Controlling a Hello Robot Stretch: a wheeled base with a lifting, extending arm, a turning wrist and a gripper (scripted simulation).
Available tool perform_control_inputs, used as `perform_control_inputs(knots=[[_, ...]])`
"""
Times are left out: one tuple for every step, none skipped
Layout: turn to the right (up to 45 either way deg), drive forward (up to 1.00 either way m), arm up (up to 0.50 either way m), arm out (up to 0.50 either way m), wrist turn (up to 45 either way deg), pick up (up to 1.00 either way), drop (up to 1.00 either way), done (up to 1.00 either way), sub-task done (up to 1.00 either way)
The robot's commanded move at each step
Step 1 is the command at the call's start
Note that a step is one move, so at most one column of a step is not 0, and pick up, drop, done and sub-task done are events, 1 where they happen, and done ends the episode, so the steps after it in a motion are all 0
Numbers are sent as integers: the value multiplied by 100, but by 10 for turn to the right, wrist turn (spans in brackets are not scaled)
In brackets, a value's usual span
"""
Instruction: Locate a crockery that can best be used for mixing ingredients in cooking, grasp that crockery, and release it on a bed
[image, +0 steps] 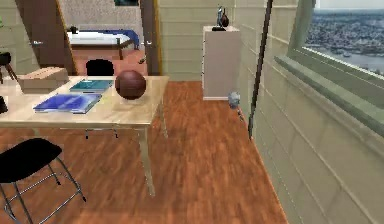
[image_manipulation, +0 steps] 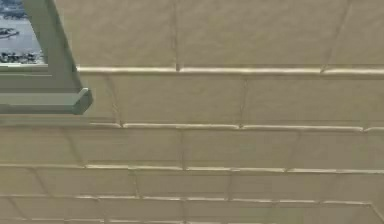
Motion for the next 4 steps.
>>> perform_control_inputs(knots=[[-360, 0, 0, 0, 0, 0, 0, 0, 0], [0, 30, 0, 0, 0, 0, 0, 0, 0], [-360, 0, 0, 0, 0, 0, 0, 0, 0], [0, 100, 0, 0, 0, 0, 0, 0, 0]])
